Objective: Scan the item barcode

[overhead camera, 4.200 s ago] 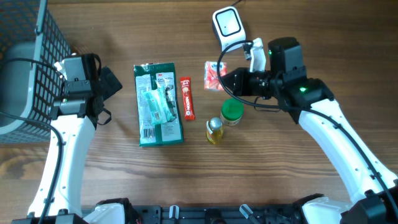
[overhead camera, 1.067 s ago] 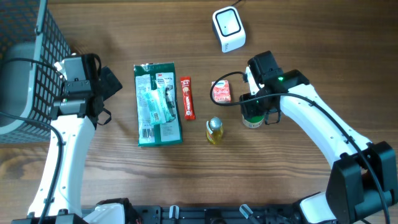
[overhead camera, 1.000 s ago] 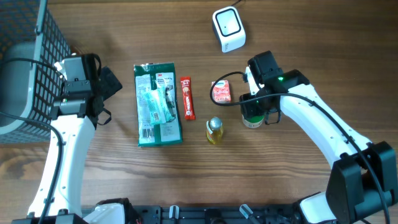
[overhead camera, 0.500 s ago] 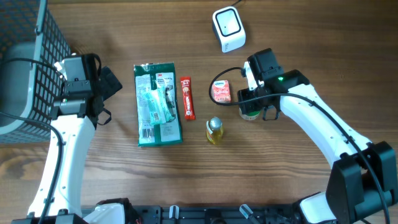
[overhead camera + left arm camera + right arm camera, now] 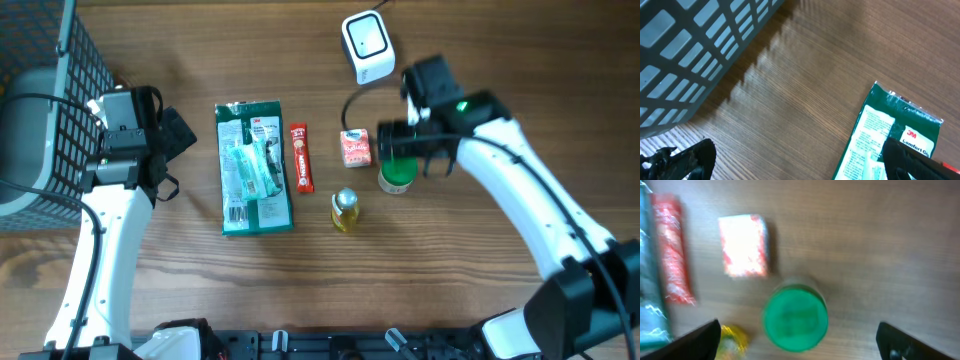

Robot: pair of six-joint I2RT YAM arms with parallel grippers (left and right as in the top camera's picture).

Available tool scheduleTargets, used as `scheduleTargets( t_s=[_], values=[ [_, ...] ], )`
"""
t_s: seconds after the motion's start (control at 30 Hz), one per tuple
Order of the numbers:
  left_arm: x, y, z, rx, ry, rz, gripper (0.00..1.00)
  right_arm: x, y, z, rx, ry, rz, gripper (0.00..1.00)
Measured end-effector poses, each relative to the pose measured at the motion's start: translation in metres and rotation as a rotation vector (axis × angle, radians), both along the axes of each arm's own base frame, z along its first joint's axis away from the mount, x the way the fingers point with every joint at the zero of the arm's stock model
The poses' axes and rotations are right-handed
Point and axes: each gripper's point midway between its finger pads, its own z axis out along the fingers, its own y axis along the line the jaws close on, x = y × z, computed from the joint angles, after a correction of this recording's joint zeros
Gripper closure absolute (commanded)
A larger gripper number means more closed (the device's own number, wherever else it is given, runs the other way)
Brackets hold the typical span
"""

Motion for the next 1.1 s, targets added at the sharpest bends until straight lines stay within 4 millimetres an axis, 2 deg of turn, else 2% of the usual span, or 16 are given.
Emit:
scheduleTargets(
  t_s=[0.13,0.23,0.37,0.5,0.73,1.1],
  values=[
    [0.0,0.0,0.0,0.0,0.0,0.0,0.0,0.008,0.003,0.054,0.056,-0.077,-0.062,0.0],
    [0.0,0.0,0.0,0.0,0.0,0.0,0.0,-0.007,-0.003,0.056,0.045,-0.029,-0.084,0.0],
    [0.0,0.0,0.0,0.0,0.0,0.0,0.0,-0.018,-0.007,0.034,0.01,0.061,-0.096,0.0],
    [0.0,0.0,0.0,0.0,0.0,0.0,0.0,-0.024,-0.008,-0.012,-0.034,0.179,-0.093,0.0],
    [0.0,0.0,0.0,0.0,0.0,0.0,0.0,-0.031,0.0,-0.068,-0.038,0.313,-0.061,0.0],
    [0.0,0.0,0.0,0.0,0.0,0.0,0.0,-0.028,0.001,-0.1,-0.036,0.318,-0.06,0.0]
  ],
)
